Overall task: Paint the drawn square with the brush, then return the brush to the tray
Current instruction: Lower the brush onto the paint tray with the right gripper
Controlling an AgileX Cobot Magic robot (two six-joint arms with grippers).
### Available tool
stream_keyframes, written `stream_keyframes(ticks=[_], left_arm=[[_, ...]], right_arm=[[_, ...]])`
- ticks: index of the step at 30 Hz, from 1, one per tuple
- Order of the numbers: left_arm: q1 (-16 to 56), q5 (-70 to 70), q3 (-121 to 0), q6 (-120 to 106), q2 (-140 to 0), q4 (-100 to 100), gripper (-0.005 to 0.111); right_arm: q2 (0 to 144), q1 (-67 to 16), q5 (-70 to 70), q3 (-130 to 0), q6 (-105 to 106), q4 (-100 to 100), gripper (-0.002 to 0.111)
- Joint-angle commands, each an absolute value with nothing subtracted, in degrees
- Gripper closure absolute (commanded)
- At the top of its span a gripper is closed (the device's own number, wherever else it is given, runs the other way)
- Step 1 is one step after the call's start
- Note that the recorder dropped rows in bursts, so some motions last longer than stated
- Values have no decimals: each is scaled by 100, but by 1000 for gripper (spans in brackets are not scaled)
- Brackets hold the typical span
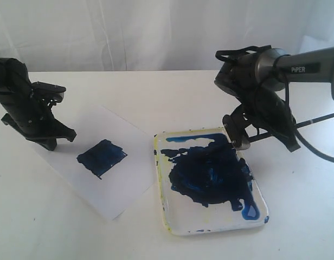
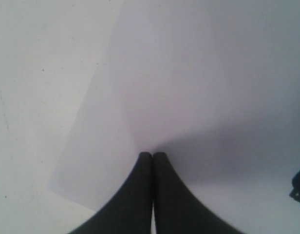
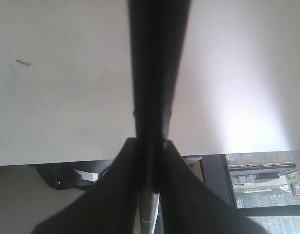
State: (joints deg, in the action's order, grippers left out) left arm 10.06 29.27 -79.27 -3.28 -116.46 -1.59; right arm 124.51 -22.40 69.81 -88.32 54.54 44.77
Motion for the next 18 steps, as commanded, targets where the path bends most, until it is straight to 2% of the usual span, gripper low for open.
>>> stream_keyframes(ticks=[1,18], left_arm=[[983,3156,-7878,-345,-11737,-238,107],[983,3133,-7878,-344,-11737,-238,107]], right_arm=[[12490,-2219,6968,-8793,5377,4229,108],[12623,-2362,6635,-8793,5324,4287,108]])
